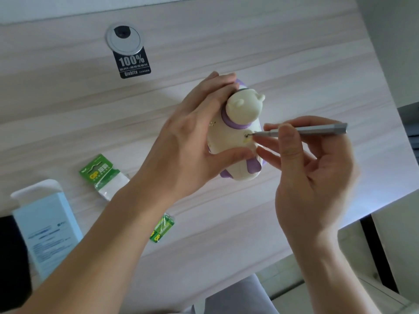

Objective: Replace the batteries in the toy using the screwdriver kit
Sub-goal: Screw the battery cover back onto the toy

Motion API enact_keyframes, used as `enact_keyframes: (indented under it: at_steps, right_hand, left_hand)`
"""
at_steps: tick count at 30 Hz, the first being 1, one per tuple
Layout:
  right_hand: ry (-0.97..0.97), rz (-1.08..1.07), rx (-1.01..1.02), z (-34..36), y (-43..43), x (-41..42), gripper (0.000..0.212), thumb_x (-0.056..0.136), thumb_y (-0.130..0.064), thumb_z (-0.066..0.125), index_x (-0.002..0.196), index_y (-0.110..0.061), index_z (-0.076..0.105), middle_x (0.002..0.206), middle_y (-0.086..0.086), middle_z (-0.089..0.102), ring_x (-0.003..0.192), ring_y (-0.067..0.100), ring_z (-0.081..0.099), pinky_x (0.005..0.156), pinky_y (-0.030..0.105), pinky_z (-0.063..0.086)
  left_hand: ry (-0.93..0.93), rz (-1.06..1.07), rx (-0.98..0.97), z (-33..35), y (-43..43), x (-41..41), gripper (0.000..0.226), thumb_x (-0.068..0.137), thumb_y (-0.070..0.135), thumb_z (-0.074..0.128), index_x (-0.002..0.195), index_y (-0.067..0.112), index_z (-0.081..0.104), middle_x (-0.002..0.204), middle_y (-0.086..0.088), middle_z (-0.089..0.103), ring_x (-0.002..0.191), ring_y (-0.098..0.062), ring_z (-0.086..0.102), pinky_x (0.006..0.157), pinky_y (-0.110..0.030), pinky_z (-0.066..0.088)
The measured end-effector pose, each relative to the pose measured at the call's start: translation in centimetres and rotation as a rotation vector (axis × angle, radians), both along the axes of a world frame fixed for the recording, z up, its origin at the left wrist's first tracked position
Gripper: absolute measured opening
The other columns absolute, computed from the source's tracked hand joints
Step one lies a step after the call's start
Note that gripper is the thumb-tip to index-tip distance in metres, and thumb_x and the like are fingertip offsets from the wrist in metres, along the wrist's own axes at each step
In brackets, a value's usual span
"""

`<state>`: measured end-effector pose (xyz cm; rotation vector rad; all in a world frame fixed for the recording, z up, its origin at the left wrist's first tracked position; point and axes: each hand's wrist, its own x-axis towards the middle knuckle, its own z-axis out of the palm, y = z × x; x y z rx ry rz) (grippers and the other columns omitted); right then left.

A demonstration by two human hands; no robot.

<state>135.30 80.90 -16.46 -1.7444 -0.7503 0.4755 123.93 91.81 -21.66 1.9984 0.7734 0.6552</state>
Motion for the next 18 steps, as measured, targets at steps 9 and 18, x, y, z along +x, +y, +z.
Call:
enact_keyframes:
  at_steps: [9,18]
  right_hand:
    - [-0.028,0.003,0.029,-0.16,0.03,0.23,0.008,0.099,-0.017,0.058,0.096,-0.025,0.057,0.087,0.003,0.073,0.082,0.022,0.076,0.072,0.044,0.062]
    - [-0.057,0.013,0.004,-0.33,-0.06,0.35,0.006,0.098,-0.023,0.059,0.095,-0.029,0.057,0.086,0.000,0.075,0.083,0.022,0.076,0.072,0.047,0.061]
  left_hand:
    - [-0.016,0.010,-0.013,0.13,0.08,0.14,0.078,0.075,0.043,0.085,0.137,0.008,0.053,0.147,-0.003,0.048,0.144,-0.016,0.038,0.117,-0.037,0.036]
    - [-0.029,0.009,-0.026,0.15,0.10,0.15,0.079,0.075,0.046,0.082,0.137,0.008,0.053,0.147,-0.003,0.048,0.144,-0.015,0.039,0.116,-0.037,0.037]
